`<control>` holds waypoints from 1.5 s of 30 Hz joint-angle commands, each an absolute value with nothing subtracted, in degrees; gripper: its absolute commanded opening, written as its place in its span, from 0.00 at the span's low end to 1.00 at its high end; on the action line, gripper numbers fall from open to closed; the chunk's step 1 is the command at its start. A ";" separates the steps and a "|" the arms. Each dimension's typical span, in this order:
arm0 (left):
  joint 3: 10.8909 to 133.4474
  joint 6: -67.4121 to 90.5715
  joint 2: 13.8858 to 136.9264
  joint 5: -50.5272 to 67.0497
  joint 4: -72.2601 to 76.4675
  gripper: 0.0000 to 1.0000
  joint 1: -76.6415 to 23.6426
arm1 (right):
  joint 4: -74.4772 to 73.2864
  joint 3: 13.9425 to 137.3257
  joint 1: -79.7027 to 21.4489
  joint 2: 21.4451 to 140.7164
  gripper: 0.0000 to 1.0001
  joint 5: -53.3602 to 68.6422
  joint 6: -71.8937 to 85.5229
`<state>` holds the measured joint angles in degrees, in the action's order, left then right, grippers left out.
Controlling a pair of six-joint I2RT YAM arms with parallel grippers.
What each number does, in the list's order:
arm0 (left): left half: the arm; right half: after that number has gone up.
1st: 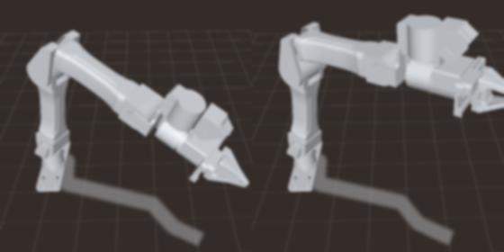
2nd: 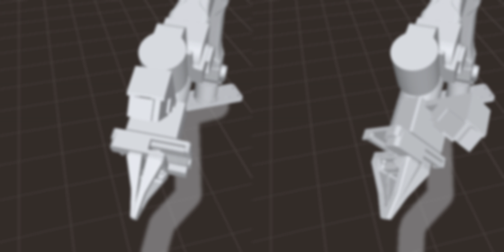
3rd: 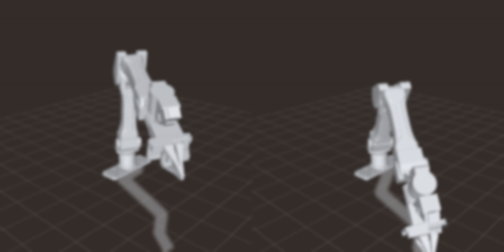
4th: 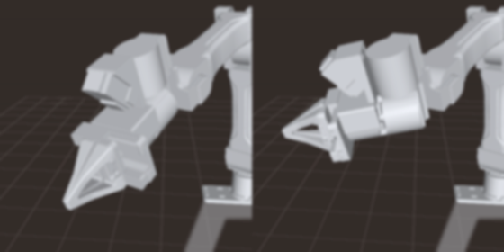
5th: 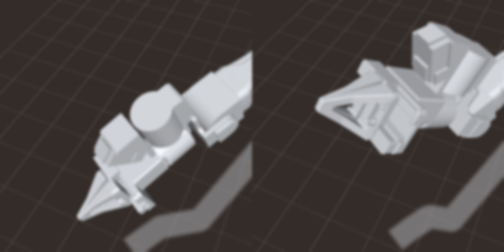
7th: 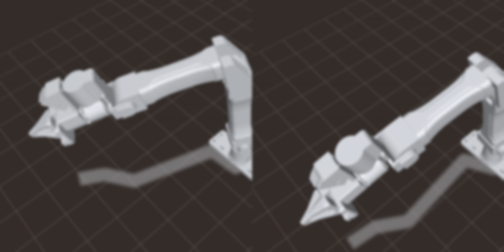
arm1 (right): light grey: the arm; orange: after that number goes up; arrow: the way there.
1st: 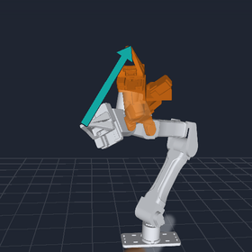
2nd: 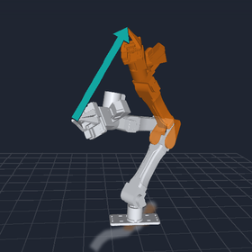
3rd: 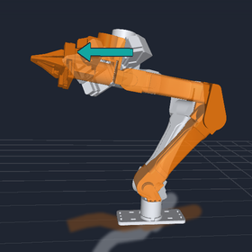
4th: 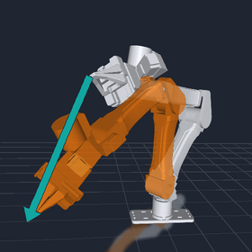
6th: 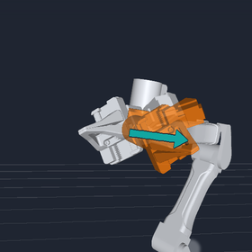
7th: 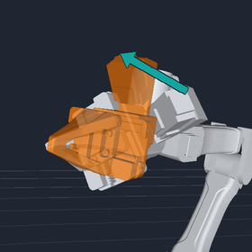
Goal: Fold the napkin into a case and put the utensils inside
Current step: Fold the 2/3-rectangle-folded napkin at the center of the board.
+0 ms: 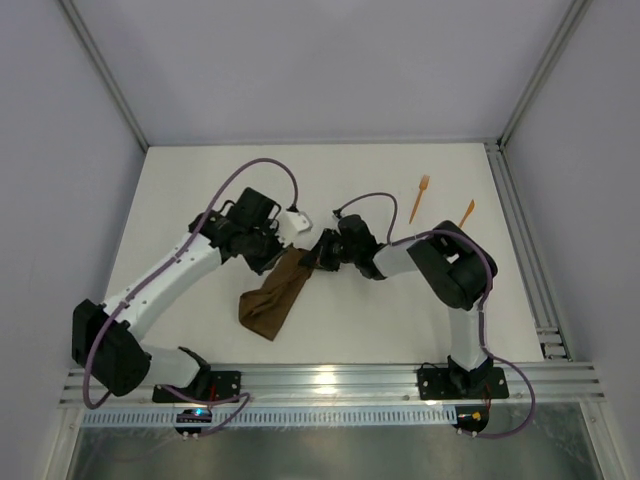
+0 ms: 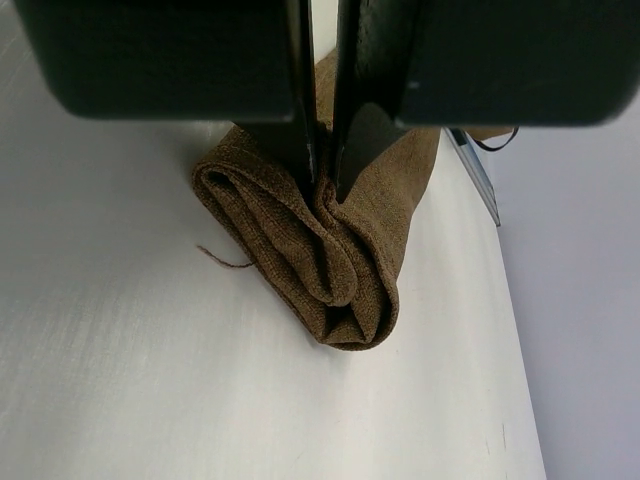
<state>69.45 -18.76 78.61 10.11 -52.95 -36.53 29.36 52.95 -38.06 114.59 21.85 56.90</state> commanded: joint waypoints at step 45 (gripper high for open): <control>70.22 -27.15 86.31 34.26 -60.19 0.32 -46.42 | 5.19 75.41 -35.86 121.11 0.03 38.58 31.12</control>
